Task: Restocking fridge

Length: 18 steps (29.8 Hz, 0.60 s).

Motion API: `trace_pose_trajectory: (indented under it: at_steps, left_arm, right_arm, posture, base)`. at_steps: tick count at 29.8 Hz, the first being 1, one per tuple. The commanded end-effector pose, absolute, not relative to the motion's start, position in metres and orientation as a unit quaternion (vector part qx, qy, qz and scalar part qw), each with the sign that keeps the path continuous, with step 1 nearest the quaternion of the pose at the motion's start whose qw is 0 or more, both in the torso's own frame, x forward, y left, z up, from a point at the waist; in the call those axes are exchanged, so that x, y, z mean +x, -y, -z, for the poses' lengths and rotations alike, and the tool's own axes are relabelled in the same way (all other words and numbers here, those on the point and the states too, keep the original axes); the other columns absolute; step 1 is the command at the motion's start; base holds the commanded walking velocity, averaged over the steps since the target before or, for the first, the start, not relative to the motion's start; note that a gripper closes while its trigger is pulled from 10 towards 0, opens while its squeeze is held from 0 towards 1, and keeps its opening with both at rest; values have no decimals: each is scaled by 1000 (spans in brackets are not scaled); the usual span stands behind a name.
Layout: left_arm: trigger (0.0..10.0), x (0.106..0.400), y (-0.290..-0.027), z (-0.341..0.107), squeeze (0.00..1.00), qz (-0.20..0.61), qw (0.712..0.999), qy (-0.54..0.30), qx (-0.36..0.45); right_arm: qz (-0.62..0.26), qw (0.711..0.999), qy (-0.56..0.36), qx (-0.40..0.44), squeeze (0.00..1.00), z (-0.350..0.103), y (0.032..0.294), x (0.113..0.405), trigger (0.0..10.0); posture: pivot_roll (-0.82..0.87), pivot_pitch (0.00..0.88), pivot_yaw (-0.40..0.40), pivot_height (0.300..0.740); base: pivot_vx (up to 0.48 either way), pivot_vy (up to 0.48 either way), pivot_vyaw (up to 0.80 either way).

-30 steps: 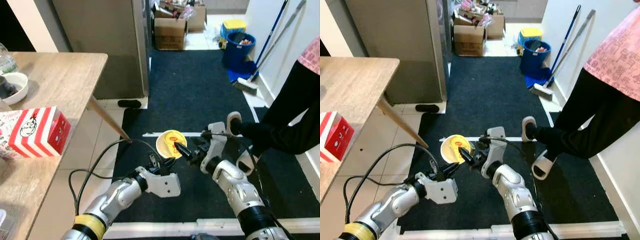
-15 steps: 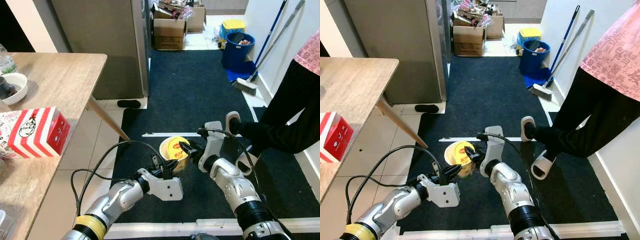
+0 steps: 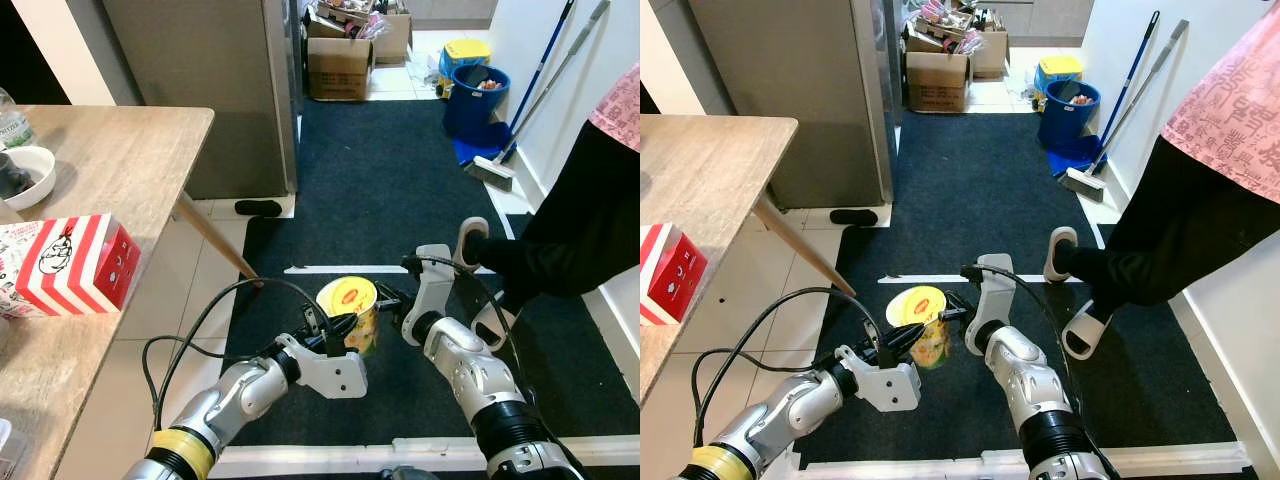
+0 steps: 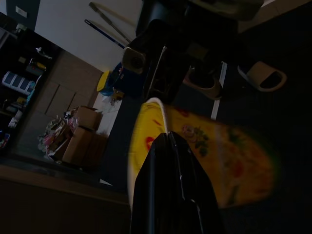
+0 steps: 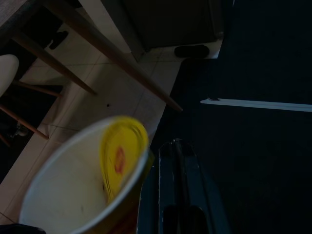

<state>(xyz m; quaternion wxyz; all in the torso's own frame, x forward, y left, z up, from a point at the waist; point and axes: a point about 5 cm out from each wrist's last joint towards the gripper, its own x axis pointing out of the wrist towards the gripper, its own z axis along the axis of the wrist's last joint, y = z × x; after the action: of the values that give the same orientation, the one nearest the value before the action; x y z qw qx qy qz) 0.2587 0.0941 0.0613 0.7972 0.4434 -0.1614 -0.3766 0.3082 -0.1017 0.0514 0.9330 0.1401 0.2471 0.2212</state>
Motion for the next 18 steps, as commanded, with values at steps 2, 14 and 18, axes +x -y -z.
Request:
trace_pose_trajectory:
  at_steps: [2,14,18]
  left_arm:
    - [10000,258,-98,-59,0,376,792,159,453]
    - [10000,258,-100,-54,0,373,790,153,462]
    - [10000,257,-102,-48,0,374,788,142,468]
  right_arm:
    - [-207,930,-260,155,0,-45,104,305,0]
    - [-217,934,-223,173,0,-62,102,310,10000]
    - [-215,942,-199,165,0,-75,104,313,10000]
  posture:
    - [1,72,-25,740]
    - [2,75,-27,740]
    - [-1,78,-30,740]
  base:
    - [0,0,0]
    - [0,0,0]
    - [0,0,0]
